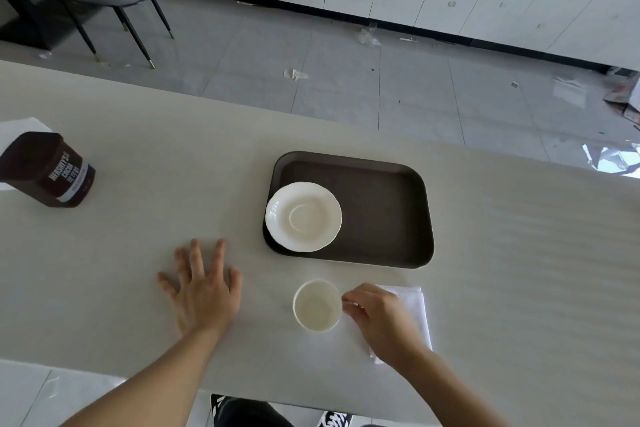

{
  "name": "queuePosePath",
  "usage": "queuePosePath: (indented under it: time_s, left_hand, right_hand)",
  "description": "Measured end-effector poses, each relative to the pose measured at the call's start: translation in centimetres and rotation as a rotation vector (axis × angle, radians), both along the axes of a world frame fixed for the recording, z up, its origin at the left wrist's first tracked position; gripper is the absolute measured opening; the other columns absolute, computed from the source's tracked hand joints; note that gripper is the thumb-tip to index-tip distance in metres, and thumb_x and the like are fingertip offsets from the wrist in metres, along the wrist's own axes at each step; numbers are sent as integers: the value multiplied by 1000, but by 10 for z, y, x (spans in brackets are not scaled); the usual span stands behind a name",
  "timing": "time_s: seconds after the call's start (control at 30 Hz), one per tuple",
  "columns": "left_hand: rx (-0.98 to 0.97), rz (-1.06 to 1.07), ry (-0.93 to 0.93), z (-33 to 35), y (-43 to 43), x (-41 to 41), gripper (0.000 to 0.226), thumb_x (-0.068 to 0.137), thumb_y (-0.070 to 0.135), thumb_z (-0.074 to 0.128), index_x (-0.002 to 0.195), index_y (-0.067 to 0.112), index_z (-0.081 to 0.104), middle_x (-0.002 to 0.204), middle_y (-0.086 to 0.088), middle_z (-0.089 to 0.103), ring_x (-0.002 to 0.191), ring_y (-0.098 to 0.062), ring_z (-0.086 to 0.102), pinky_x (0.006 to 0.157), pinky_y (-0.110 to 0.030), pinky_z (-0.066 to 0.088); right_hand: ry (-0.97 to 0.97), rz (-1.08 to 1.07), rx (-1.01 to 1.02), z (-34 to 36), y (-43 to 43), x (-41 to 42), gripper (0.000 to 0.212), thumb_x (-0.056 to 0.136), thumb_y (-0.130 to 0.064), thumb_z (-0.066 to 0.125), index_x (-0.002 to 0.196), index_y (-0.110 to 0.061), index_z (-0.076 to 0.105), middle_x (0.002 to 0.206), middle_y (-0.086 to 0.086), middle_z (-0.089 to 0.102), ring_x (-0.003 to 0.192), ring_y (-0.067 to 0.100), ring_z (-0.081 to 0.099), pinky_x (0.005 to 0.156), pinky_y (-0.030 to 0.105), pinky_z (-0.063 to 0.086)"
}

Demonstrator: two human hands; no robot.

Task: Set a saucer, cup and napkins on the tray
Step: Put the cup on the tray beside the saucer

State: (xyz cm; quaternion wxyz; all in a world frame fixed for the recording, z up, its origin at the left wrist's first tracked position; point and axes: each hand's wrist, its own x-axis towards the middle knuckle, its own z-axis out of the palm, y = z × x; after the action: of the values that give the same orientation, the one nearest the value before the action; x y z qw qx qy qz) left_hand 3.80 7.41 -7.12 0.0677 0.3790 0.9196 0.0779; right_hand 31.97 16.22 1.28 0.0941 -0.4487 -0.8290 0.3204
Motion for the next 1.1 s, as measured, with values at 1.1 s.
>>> queuePosePath:
  time_s: [1.1]
  left_hand:
    - [-8, 30, -8, 8, 0, 3, 57, 92, 38, 45, 148, 35, 38, 160, -12, 29, 151, -34, 15, 117, -64, 9]
  right_hand:
    - [166, -526, -75, -8, 112, 1, 34, 96, -16, 60, 130, -10, 60, 124, 4, 65, 109, 21, 64, 91, 32, 48]
